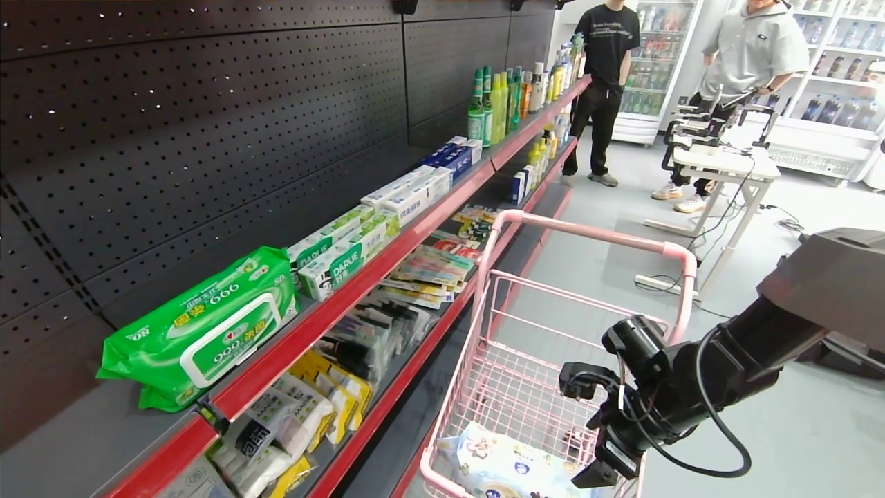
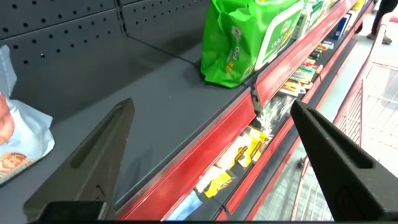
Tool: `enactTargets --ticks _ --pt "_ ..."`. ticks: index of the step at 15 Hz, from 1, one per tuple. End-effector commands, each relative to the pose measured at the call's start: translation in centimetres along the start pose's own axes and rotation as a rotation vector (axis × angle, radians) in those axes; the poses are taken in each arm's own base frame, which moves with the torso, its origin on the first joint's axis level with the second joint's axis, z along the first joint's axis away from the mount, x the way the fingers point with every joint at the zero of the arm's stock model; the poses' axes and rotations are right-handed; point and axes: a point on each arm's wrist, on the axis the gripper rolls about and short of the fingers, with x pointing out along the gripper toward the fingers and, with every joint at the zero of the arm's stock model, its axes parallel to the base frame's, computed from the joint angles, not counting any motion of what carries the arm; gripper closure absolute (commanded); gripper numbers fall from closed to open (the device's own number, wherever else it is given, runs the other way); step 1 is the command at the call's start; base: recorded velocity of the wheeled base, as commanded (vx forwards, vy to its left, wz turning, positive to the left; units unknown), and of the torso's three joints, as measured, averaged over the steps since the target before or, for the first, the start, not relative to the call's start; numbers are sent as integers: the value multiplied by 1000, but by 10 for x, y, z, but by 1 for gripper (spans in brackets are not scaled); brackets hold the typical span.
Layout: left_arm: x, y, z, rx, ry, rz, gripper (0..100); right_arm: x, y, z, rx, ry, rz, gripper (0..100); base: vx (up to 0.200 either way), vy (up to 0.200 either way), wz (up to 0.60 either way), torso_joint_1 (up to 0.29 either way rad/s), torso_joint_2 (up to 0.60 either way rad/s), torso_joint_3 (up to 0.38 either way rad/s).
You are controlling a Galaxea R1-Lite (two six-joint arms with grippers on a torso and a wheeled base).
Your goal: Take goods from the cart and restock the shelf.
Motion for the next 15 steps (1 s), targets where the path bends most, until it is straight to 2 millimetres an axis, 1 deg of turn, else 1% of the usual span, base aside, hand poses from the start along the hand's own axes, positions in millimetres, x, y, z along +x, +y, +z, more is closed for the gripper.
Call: enactTargets --ticks 1,3,6,9,13,15 --pt "0 0 1 0 -2 0 0 5 1 4 -15 2 5 0 0 0 0 -17 56 32" --pt "0 0 0 0 1 0 0 12 6 5 -33 7 16 0 0 0 0 -71 168 105" --pt "0 0 0 0 -1 0 0 17 9 6 -49 4 18 0 0 0 0 -144 343 194" --pt "0 0 0 0 1 0 0 19 10 8 -56 6 21 0 0 0 0 -34 86 50" --pt "0 0 0 0 1 1 0 20 9 8 -57 3 19 0 0 0 0 -106 261 155" --pt "0 0 0 0 -1 0 0 19 8 10 -60 -2 16 0 0 0 0 -11 35 25"
